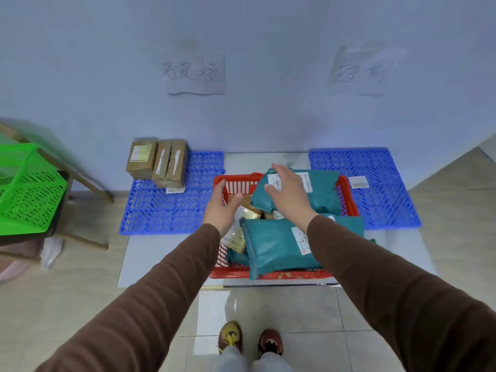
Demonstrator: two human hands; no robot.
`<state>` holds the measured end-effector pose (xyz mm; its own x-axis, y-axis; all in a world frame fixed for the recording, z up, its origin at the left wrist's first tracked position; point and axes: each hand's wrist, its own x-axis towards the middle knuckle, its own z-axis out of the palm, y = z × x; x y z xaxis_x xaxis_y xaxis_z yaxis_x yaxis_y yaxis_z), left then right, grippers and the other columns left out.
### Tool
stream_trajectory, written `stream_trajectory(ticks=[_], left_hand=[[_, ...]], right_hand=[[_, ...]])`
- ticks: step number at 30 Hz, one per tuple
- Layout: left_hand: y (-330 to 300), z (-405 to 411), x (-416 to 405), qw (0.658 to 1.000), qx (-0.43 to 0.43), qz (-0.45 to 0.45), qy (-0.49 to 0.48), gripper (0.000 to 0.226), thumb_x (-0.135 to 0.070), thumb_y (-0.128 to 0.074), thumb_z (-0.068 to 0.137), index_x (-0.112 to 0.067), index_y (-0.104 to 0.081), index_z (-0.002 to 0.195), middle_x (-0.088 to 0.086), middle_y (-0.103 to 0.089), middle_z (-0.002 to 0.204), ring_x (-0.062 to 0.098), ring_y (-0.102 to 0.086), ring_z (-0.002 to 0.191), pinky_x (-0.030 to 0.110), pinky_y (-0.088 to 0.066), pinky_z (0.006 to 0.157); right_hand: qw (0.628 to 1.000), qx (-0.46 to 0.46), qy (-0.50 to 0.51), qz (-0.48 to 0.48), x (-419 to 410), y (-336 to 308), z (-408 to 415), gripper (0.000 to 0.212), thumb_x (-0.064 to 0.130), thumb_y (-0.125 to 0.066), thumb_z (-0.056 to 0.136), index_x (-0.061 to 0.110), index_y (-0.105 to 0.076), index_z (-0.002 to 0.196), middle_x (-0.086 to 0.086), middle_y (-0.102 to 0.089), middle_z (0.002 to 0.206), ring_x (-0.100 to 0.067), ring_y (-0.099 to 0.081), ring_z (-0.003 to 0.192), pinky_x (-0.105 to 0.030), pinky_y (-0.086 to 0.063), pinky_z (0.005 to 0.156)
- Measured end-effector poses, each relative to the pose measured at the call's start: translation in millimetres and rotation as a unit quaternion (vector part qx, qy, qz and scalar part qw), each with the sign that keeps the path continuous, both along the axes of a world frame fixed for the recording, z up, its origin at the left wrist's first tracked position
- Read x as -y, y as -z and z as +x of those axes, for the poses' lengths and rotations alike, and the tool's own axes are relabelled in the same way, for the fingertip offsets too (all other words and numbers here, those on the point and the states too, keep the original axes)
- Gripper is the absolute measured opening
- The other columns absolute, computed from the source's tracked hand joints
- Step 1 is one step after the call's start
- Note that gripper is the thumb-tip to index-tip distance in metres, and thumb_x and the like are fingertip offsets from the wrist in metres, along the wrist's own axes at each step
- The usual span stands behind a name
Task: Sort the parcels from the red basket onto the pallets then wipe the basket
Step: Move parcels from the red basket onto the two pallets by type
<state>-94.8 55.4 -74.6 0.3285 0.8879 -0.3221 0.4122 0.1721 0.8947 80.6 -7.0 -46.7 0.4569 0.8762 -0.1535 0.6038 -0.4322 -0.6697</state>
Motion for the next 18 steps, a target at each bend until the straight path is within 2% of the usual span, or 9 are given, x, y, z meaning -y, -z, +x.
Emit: stream_trajectory(ticks=[4,7,10,13,15,18], left_hand=[[10,23,6,0.999,0.011,-0.043,0.018,0.082,-0.044,-0.067,0.088,-0.019,-0.029,0.156,0.004,-0.041,0.157,0.018,-0.040,0.142,0.039,-0.030,0.120],[25,38,6,0.996,0.026,-0.080,0.015,0.098,-0.055,-0.067,0.073,-0.018,-0.029,0.156,0.007,-0.044,0.154,0.018,-0.045,0.137,0.041,-0.034,0.118],[29,53,14,0.994,0.025,-0.102,-0.006,0.084,-0.034,-0.070,0.089,-0.011,-0.026,0.156,0.007,-0.039,0.155,0.012,-0.044,0.127,0.030,-0.037,0.109],[39,67,17,0.994,-0.005,-0.106,-0.022,0.075,-0.020,-0.066,0.095,-0.009,-0.024,0.156,-0.001,-0.044,0.137,0.012,-0.047,0.119,0.027,-0.041,0.097],[46,73,16,0.994,-0.014,-0.108,-0.030,0.081,-0.029,-0.071,0.091,-0.013,-0.026,0.156,-0.004,-0.049,0.135,0.016,-0.055,0.117,0.035,-0.047,0.103],[88,75,2,0.993,-0.033,-0.104,-0.052,0.100,-0.058,-0.075,0.061,-0.024,-0.038,0.147,-0.007,-0.065,0.128,0.021,-0.067,0.109,0.047,-0.053,0.101]], right_hand=[[0.998,-0.012,0.061,-0.028,19,2,39,0.060,0.025,-0.057,0.099,0.015,-0.036,0.154,-0.007,-0.035,0.161,-0.029,-0.027,0.148,-0.038,-0.020,0.122],[0.991,-0.039,0.119,-0.042,34,10,66,0.063,0.026,-0.060,0.097,0.012,-0.036,0.154,-0.010,-0.037,0.159,-0.030,-0.031,0.148,-0.042,-0.023,0.121],[0.985,-0.056,0.150,-0.064,46,21,90,0.068,0.028,-0.061,0.097,0.012,-0.031,0.156,-0.011,-0.032,0.161,-0.030,-0.028,0.149,-0.041,-0.022,0.122],[0.979,-0.092,0.160,-0.082,53,36,112,0.077,0.031,-0.066,0.093,0.014,-0.028,0.158,-0.009,-0.030,0.162,-0.029,-0.030,0.149,-0.044,-0.026,0.121],[0.972,-0.132,0.167,-0.103,54,52,128,0.086,0.038,-0.069,0.087,0.021,-0.024,0.159,-0.004,-0.029,0.164,-0.031,-0.031,0.148,-0.047,-0.029,0.120],[0.954,-0.210,0.184,-0.113,49,109,166,0.108,0.055,-0.070,0.062,0.033,-0.022,0.156,0.002,-0.034,0.161,-0.029,-0.040,0.143,-0.049,-0.035,0.116]])
